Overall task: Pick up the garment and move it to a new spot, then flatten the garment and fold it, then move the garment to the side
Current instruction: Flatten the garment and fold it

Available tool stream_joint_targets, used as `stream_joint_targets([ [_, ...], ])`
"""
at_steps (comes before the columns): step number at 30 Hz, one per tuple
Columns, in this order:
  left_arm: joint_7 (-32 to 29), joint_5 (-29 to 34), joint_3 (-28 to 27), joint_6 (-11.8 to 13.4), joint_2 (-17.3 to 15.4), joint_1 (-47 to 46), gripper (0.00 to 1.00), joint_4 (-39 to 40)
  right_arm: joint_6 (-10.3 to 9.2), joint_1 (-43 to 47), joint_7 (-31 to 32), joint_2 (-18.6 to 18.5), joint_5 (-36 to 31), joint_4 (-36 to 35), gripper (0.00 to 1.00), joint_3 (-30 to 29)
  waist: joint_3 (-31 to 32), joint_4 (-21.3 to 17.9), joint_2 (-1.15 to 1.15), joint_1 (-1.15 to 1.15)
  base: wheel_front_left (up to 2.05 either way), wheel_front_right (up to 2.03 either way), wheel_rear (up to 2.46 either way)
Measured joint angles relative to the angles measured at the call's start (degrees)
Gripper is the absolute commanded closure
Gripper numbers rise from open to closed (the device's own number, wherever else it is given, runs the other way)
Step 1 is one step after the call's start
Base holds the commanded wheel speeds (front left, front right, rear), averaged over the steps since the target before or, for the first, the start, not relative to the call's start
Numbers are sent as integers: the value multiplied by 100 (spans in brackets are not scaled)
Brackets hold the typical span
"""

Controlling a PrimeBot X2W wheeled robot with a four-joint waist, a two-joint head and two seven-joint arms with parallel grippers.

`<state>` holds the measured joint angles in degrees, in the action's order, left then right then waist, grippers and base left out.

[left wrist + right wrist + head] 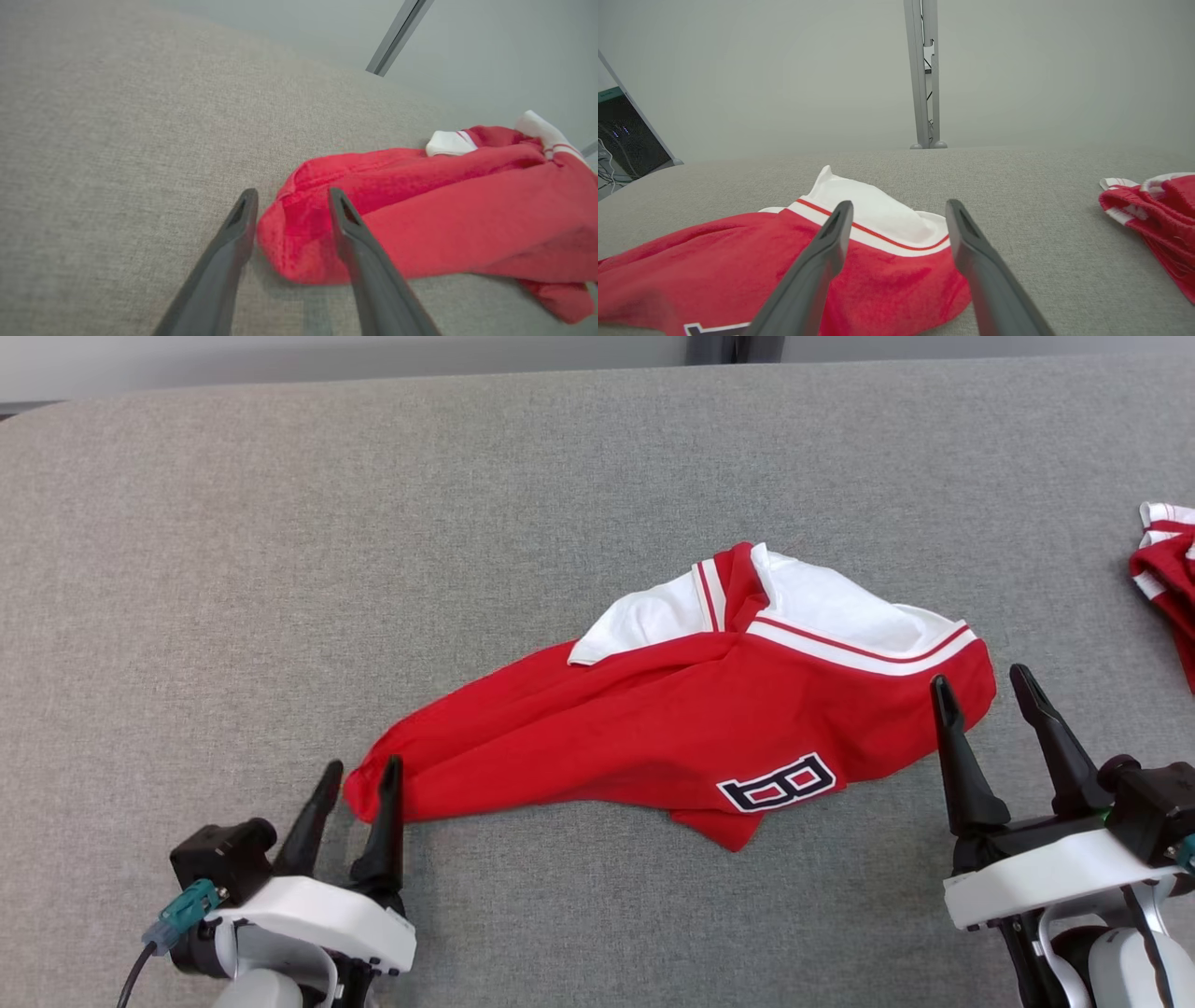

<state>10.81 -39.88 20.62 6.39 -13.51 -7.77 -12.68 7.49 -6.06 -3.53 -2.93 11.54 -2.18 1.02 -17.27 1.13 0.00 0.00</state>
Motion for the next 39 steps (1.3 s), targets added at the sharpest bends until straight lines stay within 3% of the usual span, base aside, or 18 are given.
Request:
stream_joint_targets([
  [5,333,316,-197,147,27,-162,0,274,0,4,-1,-3,-25,-23,0,5,72,-43,0,0,0,0,0],
  [13,419,1243,-716,621,26,-248,0,928,0,98,3,-16,-111,-14,0,-24,276,-95,0,0,0,0,0],
  [19,419,1663,-913,591,-27,63,0,1122,0,211,9,-22,-142,-2,0,-42,434,-116,0,0,0,0,0],
  [39,359,1568,-901,375,-83,435,0,1027,0,376,67,-19,-149,-38,0,-89,585,-41,0,0,0,0,0],
])
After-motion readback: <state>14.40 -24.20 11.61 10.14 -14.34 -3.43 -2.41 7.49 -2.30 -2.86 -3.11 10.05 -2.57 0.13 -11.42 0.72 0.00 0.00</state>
